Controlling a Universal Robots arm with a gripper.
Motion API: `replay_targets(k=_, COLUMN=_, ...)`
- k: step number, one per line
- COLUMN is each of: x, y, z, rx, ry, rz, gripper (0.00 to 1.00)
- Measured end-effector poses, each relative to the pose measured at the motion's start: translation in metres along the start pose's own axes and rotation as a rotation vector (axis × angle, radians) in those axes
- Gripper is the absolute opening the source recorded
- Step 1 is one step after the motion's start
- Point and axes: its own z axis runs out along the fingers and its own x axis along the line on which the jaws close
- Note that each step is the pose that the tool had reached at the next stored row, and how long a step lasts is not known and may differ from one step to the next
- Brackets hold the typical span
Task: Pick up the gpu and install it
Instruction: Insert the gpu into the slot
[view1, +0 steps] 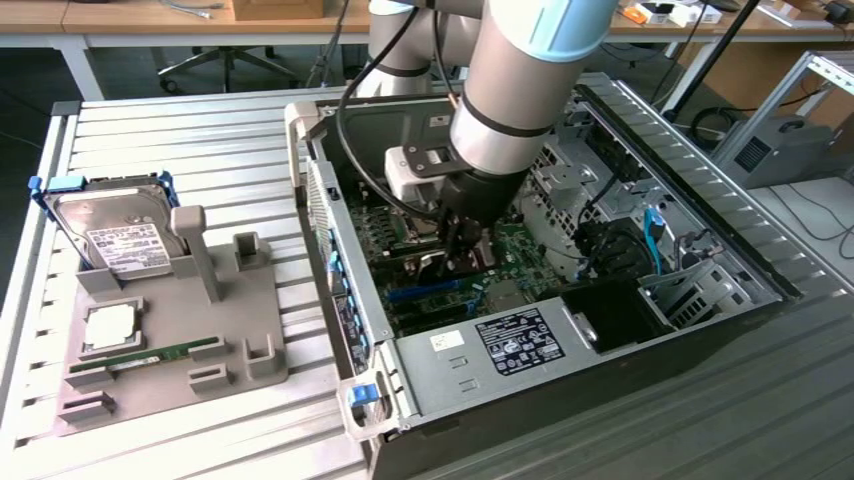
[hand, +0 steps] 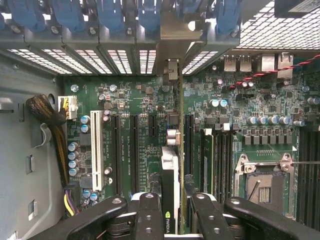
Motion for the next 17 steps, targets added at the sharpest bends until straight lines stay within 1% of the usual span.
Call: replay_targets(k=17, x=-0.0001, y=0.0010, z=0.0003, rx=-0.0010, ry=-0.0001, rz=0.000, gripper=0.27)
